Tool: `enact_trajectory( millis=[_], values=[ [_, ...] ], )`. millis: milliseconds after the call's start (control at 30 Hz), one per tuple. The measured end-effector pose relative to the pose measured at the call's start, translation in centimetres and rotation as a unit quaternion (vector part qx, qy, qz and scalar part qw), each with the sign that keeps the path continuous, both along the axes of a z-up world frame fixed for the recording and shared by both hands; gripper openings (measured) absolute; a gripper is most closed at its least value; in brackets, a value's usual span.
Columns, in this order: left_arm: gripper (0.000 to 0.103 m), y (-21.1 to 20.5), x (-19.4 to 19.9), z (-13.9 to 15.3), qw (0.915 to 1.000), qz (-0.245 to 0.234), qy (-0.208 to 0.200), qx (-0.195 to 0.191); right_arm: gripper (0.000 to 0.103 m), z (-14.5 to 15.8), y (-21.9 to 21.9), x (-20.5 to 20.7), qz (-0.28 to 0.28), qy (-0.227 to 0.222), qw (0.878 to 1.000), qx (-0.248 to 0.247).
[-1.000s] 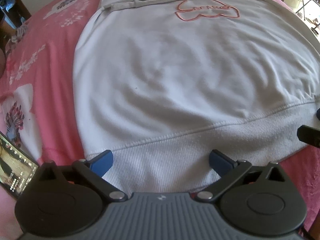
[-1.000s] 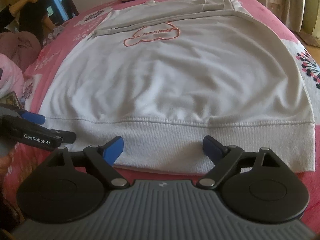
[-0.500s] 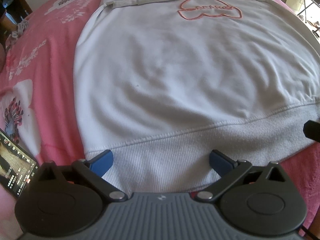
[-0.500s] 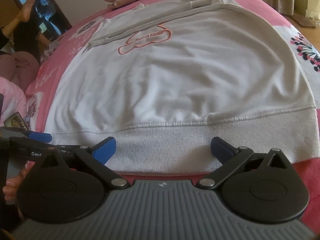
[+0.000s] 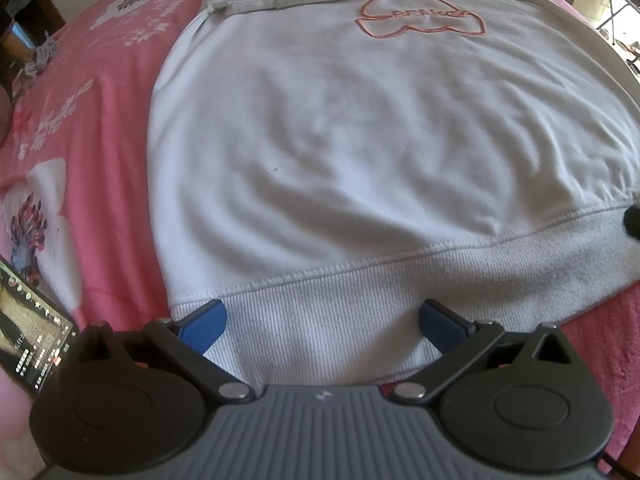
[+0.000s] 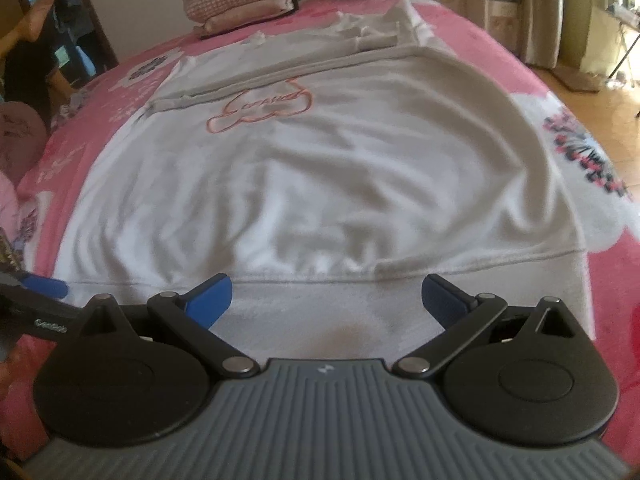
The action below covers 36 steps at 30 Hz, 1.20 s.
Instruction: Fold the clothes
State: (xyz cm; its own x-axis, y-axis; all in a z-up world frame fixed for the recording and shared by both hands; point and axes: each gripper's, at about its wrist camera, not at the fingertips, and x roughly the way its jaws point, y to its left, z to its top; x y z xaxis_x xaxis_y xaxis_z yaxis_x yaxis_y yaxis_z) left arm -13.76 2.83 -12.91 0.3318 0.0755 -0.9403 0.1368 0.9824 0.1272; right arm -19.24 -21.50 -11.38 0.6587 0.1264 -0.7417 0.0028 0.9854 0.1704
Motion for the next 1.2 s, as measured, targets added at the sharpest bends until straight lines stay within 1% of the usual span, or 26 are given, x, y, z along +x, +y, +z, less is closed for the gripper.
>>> enact_trajectory(
  millis=[167,267,400,567,600,767,867,933,967,1033,1067,1200],
  values=[
    [0.103,0.1,0.2,0.1,1.0000,0.000,0.001,0.001,0.102,0.6,-0.9,0.0,-0.029,-0.025,0.998,-0.044],
    [0.103,0.1,0.2,0.1,1.0000,0.000,0.001,0.003,0.102,0.8,-1.3,-0.1,-0.034,-0.037,0.998,-0.047],
    [0.103,-0.1,0.2,-0.1,1.0000,0.003,0.002,0.001,0.102,1.0,-0.9,-0.4,-0.028,-0.061,0.996,-0.066],
    [0.103,0.1,0.3,0.2,1.0000,0.003,0.003,-0.005,0.102,1.6,0.2,-0.9,0.008,-0.086,0.993,-0.079],
    [0.103,0.1,0.3,0.3,1.0000,0.002,0.004,-0.006,0.102,1.7,0.4,-1.0,0.016,-0.090,0.993,-0.077],
    [0.103,0.4,0.1,0.8,0.9998,-0.012,0.006,-0.014,0.102,2.3,1.5,-1.1,0.062,-0.079,0.993,-0.058],
    [0.103,0.6,-0.1,1.3,0.9994,-0.025,0.005,-0.022,0.102,2.4,1.6,-0.9,0.066,-0.065,0.994,-0.055],
    [0.102,1.1,-0.3,1.7,0.9989,-0.030,0.005,-0.035,0.102,2.4,1.6,-0.8,0.068,-0.055,0.995,-0.054],
    [0.102,1.5,-0.3,2.1,0.9986,-0.030,0.003,-0.043,0.102,2.4,1.6,-0.8,0.069,-0.050,0.995,-0.053],
    [0.102,2.8,-0.5,2.8,0.9981,-0.022,-0.007,-0.057,0.102,2.5,1.3,-0.8,0.068,-0.048,0.996,-0.031],
    [0.102,3.4,-0.7,3.0,0.9980,-0.015,-0.012,-0.060,0.102,2.6,1.2,-0.8,0.068,-0.047,0.996,-0.020],
    [0.102,4.7,-0.2,3.5,0.9975,0.007,-0.033,-0.062,0.102,2.8,1.3,-1.0,0.077,-0.049,0.996,-0.004]
  ],
)
